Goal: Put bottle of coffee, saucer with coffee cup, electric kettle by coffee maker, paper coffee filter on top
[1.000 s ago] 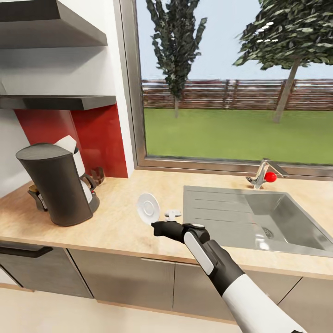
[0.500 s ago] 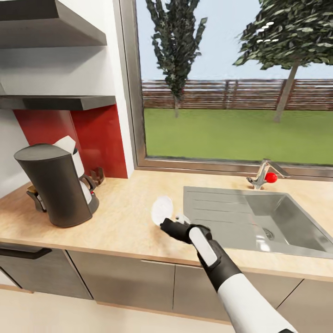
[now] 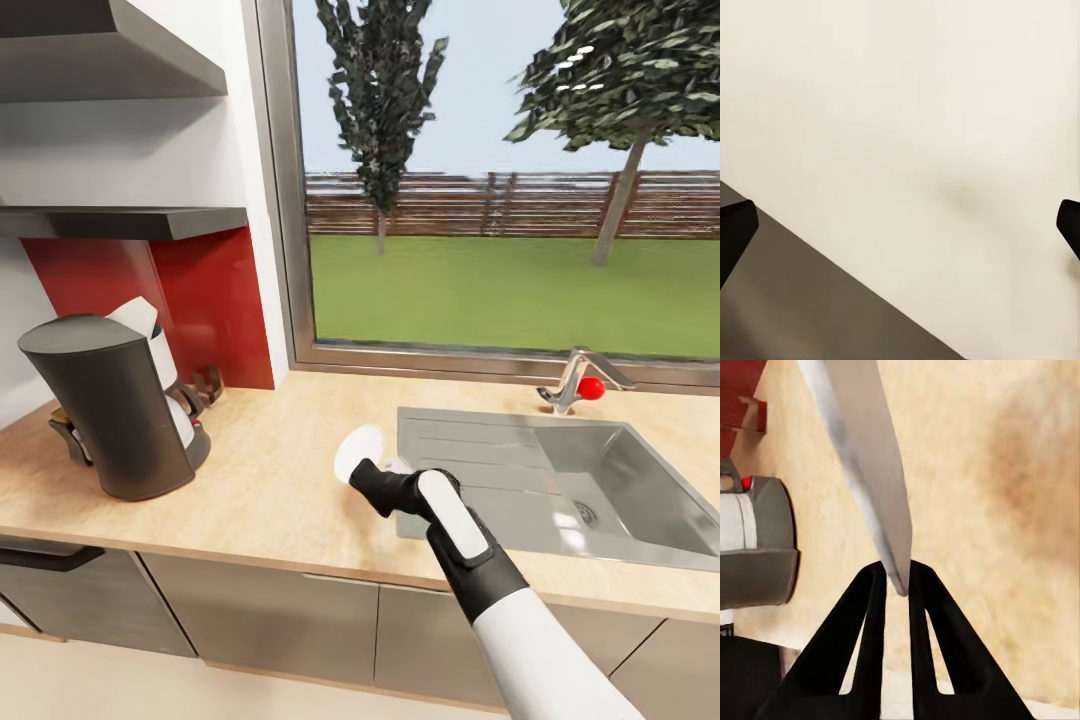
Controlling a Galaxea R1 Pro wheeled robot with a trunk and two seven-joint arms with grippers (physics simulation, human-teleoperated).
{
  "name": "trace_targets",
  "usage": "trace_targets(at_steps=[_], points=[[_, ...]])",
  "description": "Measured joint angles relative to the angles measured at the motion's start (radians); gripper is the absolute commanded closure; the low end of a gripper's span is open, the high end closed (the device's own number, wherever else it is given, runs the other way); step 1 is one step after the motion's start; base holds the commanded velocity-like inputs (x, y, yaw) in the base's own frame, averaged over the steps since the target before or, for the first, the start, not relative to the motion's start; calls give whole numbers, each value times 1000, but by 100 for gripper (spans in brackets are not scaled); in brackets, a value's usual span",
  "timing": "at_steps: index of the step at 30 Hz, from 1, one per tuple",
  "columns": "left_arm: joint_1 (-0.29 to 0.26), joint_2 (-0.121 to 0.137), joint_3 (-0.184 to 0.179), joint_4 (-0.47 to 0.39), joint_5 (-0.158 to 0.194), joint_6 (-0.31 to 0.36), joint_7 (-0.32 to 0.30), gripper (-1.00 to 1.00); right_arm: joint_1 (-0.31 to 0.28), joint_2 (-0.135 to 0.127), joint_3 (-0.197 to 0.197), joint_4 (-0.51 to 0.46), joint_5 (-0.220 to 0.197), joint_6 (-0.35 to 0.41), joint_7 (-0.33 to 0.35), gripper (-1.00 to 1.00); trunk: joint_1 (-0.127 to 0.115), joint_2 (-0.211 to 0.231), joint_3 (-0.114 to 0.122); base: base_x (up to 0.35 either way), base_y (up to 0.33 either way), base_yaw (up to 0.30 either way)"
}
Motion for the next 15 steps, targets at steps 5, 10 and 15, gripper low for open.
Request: trace_targets(at_steps=[5,10,15], points=[[0,-2,1,1,0,-1,0,-100,0,0,84,-127,-309,-16,-173,100,0,0,0,2,0,0],[0,-3,2,1,0,0,0,-100,0,0,163,-228,-410,-78,-218,100,0,0,0,3,0,0],[0,-9,2,2,0,0,1,-100,0,0,172,-230,-414,-82,-220,100,0,0,0,102,124,0]])
